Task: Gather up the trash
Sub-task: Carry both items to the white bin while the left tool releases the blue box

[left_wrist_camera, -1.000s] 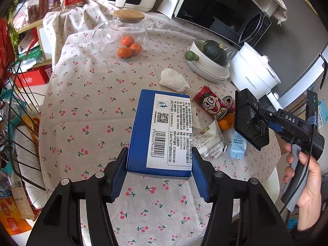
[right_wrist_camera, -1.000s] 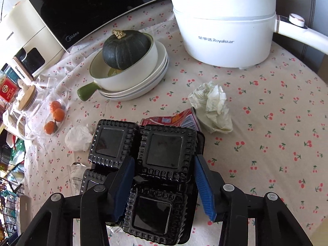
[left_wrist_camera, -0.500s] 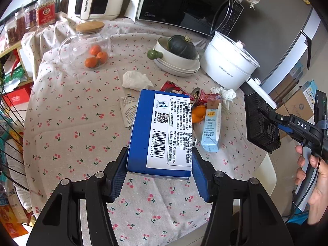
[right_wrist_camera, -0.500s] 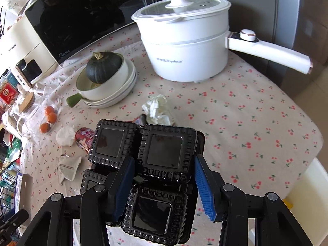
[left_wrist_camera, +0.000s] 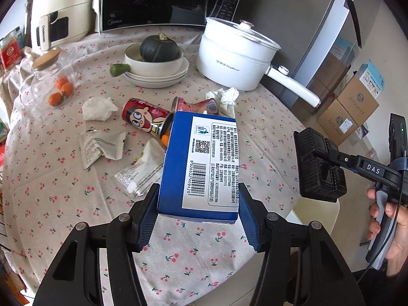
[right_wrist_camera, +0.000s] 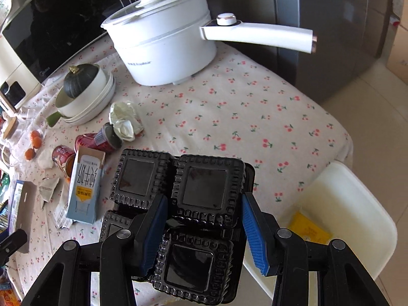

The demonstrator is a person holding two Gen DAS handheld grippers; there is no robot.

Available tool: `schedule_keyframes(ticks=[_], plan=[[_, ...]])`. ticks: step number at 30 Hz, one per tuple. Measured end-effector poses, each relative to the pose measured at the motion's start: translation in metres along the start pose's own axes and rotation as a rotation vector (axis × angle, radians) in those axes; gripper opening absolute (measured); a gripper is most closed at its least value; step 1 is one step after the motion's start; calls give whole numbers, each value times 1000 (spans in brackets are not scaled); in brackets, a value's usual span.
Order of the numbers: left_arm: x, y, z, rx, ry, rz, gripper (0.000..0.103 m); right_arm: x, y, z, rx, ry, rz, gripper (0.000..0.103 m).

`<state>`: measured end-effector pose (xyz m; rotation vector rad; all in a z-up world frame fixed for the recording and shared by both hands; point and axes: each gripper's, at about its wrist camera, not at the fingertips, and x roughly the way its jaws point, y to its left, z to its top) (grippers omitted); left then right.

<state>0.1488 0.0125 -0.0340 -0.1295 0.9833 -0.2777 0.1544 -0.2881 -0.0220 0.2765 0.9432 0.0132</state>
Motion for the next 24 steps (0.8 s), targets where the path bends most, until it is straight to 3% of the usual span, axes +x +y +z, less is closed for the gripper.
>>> schedule_keyframes(ticks=[7,24], plan=[[28,-66,1,101,15,-47,61,-16,-37,-2,-28,-24,-62,52],[91,-196,-39,324,81,-169,61,-48,-166,-31,131,-2,-193,52]])
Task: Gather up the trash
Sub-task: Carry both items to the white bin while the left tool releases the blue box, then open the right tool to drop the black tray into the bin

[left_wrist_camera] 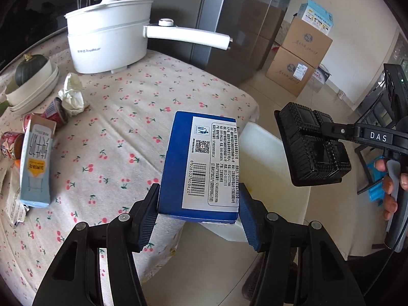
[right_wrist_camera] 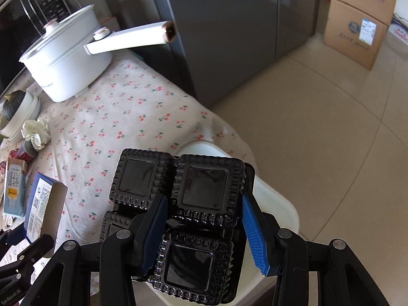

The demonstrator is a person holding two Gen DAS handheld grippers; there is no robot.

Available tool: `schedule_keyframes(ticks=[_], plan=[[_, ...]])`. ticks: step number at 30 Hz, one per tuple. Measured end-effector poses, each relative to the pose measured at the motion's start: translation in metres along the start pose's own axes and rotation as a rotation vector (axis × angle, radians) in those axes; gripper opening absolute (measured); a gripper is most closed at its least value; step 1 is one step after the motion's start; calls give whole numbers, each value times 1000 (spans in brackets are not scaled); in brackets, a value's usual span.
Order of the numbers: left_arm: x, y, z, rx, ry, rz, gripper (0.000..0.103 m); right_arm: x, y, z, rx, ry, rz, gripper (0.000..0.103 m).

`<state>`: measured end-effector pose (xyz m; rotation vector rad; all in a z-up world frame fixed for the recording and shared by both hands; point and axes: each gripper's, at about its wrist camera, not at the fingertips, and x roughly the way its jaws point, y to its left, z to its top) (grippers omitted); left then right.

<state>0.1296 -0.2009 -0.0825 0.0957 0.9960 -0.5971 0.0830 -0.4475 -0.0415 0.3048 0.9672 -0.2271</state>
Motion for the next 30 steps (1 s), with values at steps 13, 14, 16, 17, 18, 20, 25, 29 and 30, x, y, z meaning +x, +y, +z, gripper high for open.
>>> schedule_keyframes(ticks=[13,14,16,17,18,20,25,29,30], plan=[[56,-54,-9,133,82,-63,61,19,-67,-15,59,73,-111,53],[60,-56,-9,136,84,-83,62,20,-69,-16,58,77,-116,53],[70,-57,-9,135,94,-124,62,22,-72,-16,52,84,-126,53],[75,-57,-9,133,101,-134,66,24,-74,-16,52,88,-131,53],[79,-57,-9,132,109,-137,71,25,-75,-16,52,92,-133,53],[84,-56,-10,130,110,-119,83,26,-76,-17,54,96,-135,53],[75,-51,-7,146,95,-67,88,27,-69,-16,39,96,-127,53],[60,-35,-6,124,84,-23,89,27,-61,-15,17,96,-112,53],[57,-30,-6,115,82,-14,89,28,-57,-14,10,96,-111,53]])
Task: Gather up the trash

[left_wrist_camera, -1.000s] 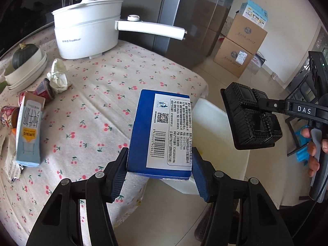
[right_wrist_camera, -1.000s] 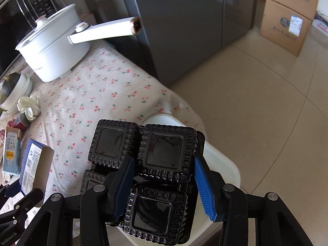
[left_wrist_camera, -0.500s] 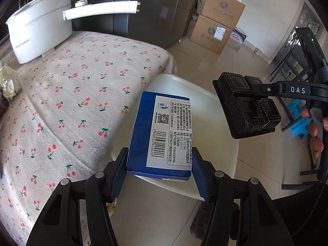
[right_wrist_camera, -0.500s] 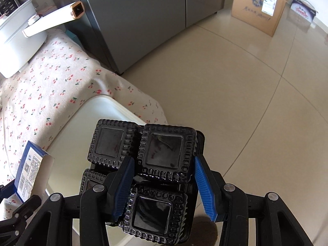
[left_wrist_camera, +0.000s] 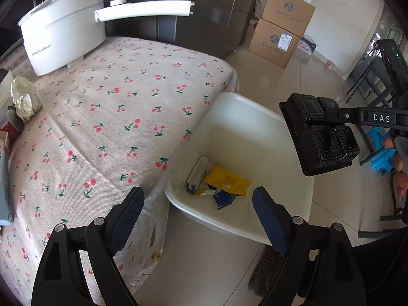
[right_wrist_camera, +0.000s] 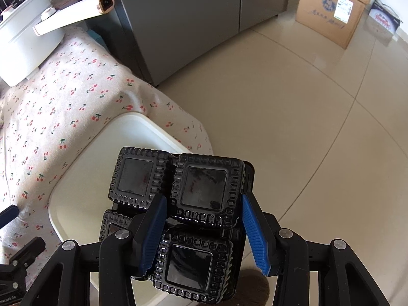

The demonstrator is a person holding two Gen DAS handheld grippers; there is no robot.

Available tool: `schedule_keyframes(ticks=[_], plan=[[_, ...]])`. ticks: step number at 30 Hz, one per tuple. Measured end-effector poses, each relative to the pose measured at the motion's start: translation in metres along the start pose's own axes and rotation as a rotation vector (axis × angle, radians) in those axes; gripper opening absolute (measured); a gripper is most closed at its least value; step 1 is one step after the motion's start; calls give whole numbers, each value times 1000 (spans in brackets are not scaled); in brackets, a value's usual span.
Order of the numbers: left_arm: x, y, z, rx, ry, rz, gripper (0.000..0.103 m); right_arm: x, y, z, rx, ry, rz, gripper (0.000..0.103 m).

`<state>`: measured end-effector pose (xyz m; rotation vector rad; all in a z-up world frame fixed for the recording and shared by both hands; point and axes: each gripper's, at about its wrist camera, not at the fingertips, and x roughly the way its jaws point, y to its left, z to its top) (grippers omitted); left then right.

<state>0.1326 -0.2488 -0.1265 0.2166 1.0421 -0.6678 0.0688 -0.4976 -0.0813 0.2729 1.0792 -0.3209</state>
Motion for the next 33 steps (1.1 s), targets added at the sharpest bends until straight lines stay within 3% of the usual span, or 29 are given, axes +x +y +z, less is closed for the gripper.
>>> schedule_keyframes(ticks=[9,15,17,19,33], plan=[[-44,55,-8,-110,-39,76,92,7,22,2,-34,15,-23,54],[-77,90,-15,-191,-72,101,101,5,35,4,-20,7,-1,55],[-87,101,-19,-212,-80,112,102,4,40,6,-9,4,29,73],[-96,111,-24,-231,-86,122,102,1,46,7,-3,-7,52,84],[-142,178,-58,-375,-100,188,102,-15,117,12,-44,-36,144,89]])
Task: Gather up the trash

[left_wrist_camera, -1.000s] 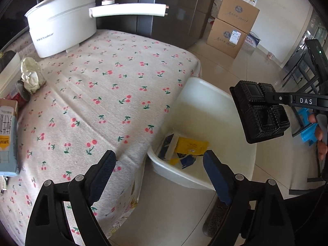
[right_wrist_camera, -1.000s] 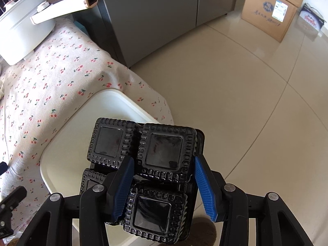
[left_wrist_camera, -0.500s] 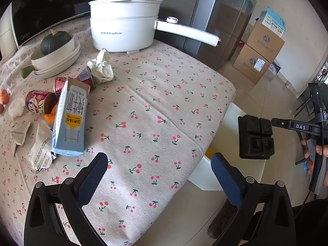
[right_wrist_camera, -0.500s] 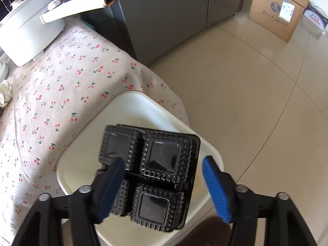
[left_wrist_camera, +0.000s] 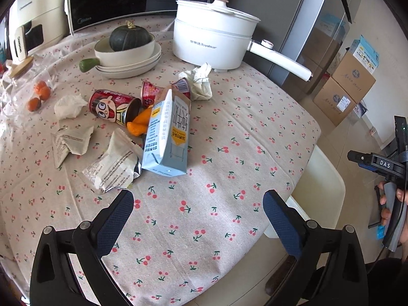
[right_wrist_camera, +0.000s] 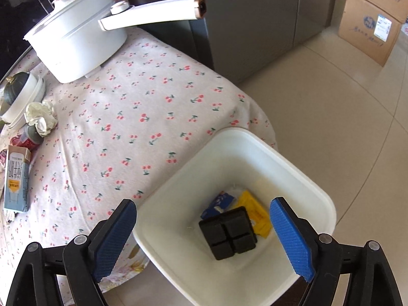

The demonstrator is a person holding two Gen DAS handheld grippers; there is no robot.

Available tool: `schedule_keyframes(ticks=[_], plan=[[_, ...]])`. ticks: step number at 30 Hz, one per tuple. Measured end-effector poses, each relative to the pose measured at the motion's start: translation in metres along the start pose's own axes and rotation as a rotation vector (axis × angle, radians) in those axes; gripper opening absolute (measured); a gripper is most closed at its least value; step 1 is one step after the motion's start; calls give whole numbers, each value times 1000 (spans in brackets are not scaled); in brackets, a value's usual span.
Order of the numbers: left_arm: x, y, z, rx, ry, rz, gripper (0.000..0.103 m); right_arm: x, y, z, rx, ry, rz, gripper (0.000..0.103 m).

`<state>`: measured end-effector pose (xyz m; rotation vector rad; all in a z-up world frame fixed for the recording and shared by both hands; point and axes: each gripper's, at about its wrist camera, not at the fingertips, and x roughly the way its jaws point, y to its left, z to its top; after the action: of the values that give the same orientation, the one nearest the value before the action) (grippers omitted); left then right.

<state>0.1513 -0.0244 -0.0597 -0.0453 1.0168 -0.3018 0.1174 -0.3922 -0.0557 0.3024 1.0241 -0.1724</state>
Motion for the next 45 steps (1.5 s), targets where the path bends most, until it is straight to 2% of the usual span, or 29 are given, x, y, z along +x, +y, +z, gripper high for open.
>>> schedule_keyframes(ticks=[6,8,10,22,25,28,31,35,41,45], plan=[[-12,29,-2,-43,-13,30,102,1,45,3,-17,-17,63,93],[-15,38,-3,-50,-18,46,103,1,61,3,-29,-28,78,100],[-18,46,-3,-58,-22,64,103,2,78,3,-47,-37,86,102],[-26,113,5,-168,-10,124,103,25,152,-7,-135,0,95,102],[-18,130,9,-181,-4,176,103,33,164,-8,-142,22,109,102],[0,140,13,-187,34,170,103,40,176,-7,-159,35,113,102],[21,137,16,-142,68,143,103,47,185,-6,-177,48,113,103],[47,121,18,-9,100,148,103,53,191,-4,-193,55,98,103],[71,106,22,105,120,91,102,56,188,-1,-195,64,90,102],[89,101,21,152,153,119,100,56,181,-2,-195,70,76,103]])
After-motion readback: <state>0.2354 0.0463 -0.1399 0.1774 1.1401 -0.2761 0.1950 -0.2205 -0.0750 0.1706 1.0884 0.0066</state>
